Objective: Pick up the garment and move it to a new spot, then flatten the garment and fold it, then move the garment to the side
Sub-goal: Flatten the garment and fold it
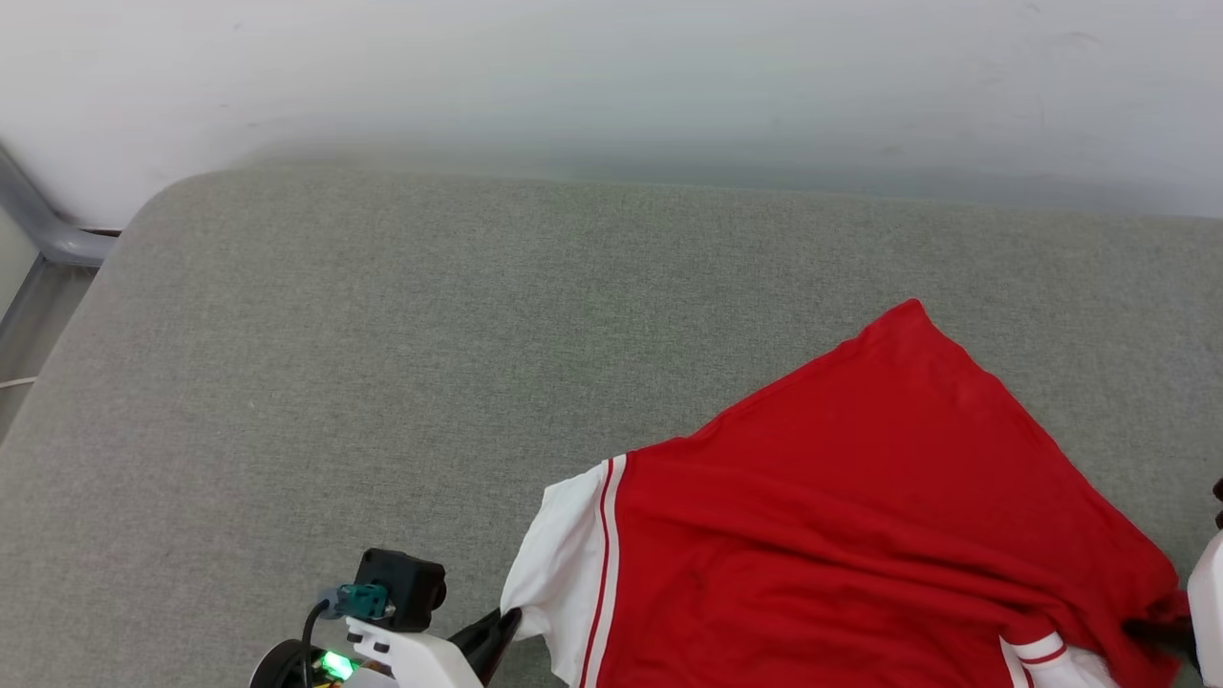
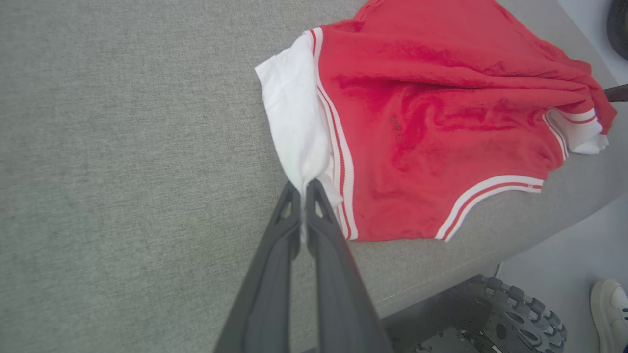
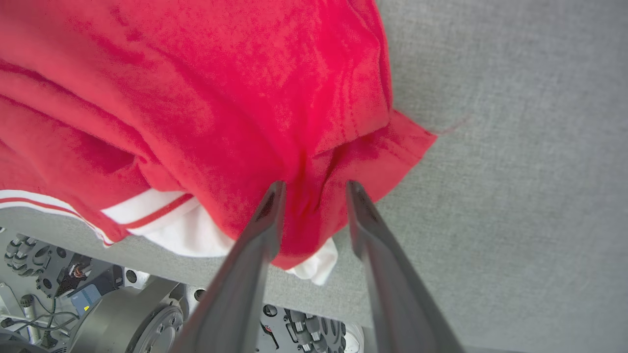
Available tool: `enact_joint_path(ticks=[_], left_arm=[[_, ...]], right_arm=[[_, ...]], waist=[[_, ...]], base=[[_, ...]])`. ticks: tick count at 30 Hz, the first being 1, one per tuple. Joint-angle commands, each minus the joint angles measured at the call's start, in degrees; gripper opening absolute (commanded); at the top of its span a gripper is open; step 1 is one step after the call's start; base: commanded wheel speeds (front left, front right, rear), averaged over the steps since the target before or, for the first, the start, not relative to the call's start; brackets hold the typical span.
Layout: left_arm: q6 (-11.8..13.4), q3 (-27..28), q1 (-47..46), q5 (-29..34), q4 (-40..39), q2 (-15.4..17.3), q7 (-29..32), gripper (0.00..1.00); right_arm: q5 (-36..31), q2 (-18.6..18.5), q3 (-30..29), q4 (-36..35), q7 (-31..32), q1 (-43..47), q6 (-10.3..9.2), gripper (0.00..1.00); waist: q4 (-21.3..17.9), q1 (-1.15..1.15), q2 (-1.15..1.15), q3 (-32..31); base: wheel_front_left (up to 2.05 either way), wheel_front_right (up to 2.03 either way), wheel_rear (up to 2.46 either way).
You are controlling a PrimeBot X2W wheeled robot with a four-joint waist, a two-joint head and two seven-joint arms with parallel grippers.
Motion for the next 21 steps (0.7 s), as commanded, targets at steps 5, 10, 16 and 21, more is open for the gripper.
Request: enact_joint_path(ticks=[5, 10, 16, 21], left_arm=[[0.0, -0.4, -0.4, 0.5, -0.7, 0.3, -0.1, 0.0], [-0.4, -1.0, -2.0, 1.2, -1.9, 0.1, -0.1, 0.0], [-1.0, -2.8, -5.4, 2.6, -3.2, -1.5, -0.3, 0.0], [-1.1, -3.7, -7.2, 3.7, -3.8, -2.3, -0.7, 0.0]], right_arm=[[1.4, -2.2, -1.2, -7.5, 3.8, -3.4, -0.05, 1.0], [-0.3, -2.5, -1.1, -12.5, 8.7, -10.5, -0.05, 1.0], [-3.7, -0.4, -0.3, -10.8, 14.1, -21.5, -0.05, 1.0], [-6.1, 0.5, -0.3, -7.3, 15.9, -27.9, -0.05, 1.0]], waist=[[1.3, 0.0, 0.0, 0.8], [3.0, 0.0, 0.0, 3.6], [7.0, 0.0, 0.0, 9.2], [9.9, 0.0, 0.0, 12.4]], base=[[0.0, 0.0, 0.0], [0.0, 0.0, 0.0], [0.0, 0.0, 0.0], [0.0, 0.0, 0.0]])
